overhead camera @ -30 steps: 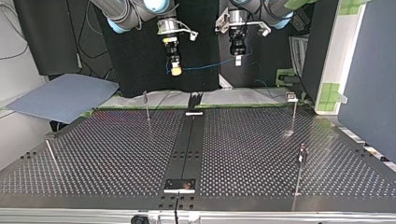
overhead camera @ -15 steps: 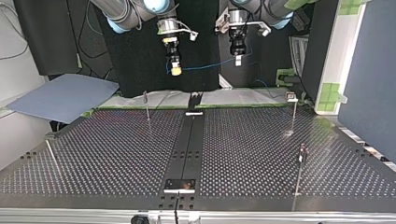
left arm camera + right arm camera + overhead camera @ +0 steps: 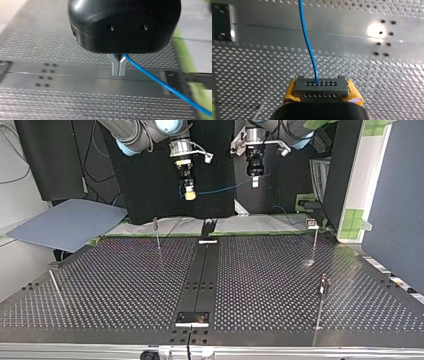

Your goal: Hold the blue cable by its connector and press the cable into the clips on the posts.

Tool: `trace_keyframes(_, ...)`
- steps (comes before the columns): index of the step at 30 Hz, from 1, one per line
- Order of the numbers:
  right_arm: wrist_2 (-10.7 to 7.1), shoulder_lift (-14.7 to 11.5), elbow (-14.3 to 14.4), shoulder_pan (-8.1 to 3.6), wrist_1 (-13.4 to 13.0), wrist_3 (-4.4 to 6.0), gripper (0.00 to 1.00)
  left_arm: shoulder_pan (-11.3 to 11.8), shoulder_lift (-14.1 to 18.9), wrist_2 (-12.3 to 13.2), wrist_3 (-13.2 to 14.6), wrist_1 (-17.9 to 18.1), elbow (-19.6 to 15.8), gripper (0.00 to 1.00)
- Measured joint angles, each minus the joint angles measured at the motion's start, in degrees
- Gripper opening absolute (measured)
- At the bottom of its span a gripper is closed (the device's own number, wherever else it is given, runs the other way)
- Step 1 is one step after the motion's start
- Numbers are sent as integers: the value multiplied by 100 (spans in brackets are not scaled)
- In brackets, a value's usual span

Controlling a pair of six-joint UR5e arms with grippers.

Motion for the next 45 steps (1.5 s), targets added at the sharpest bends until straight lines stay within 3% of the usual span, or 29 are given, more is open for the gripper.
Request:
trace_keyframes(5, -2, 263, -22, 51, 159, -18, 0, -8, -196, -2, 7, -259, -55, 0)
trace_keyframes(12, -2, 576, -25, 56, 186, -21, 0, -10, -233, -2, 8, -345, -59, 0)
trace_keyframes(45, -2, 618, -26, 57, 188, -21, 0, -10, -235, -2, 8, -349, -60, 0)
